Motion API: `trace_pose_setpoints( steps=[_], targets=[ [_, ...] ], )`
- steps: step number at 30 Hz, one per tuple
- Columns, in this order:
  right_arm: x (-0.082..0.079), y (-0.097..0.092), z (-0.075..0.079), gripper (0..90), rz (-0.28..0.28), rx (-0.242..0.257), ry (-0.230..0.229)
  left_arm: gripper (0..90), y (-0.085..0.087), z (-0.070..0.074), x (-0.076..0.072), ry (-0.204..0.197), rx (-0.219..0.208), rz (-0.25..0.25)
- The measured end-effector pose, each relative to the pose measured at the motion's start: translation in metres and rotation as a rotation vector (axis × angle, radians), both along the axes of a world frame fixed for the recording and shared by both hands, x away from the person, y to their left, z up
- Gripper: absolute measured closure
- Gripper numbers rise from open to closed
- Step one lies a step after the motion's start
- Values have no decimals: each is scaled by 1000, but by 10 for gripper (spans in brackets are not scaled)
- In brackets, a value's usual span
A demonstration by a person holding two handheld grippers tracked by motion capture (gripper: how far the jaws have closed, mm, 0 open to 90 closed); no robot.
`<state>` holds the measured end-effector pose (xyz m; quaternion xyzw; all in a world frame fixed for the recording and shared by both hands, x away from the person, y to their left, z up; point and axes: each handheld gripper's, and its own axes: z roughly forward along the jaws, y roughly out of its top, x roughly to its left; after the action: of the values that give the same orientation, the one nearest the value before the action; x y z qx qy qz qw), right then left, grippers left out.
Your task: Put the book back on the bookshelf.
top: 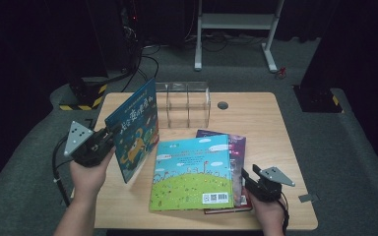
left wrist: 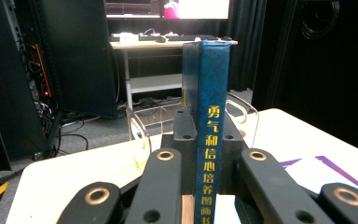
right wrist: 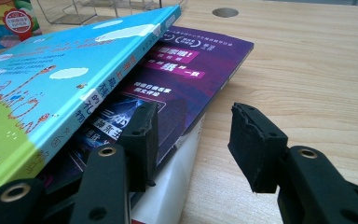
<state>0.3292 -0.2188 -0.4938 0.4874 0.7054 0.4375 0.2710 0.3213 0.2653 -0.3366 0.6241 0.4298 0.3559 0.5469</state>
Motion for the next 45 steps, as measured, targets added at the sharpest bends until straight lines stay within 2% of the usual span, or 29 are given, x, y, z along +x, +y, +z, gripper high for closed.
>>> trace_pose_setpoints(
  steps=[4,15,28,32,38,45],
  targets=[
    [1,1,-1,523,3,-3,1,826,5,-5,-5,-2,-15,8],
    [1,2,-2,522,5,-4,7,820,8,-18,-7,40,-12,10],
    [1,2,-3,522,8,-5,11,798,6,-12,-3,35,3,-8],
    [1,2,-3,521,8,-5,11,761,5,-14,1,50,-1,-4],
    [1,2,-3,521,8,-6,13,793,2,-16,5,62,21,5],
    [1,3,-4,521,9,-6,14,826,0,-15,6,65,20,10]
  ],
)
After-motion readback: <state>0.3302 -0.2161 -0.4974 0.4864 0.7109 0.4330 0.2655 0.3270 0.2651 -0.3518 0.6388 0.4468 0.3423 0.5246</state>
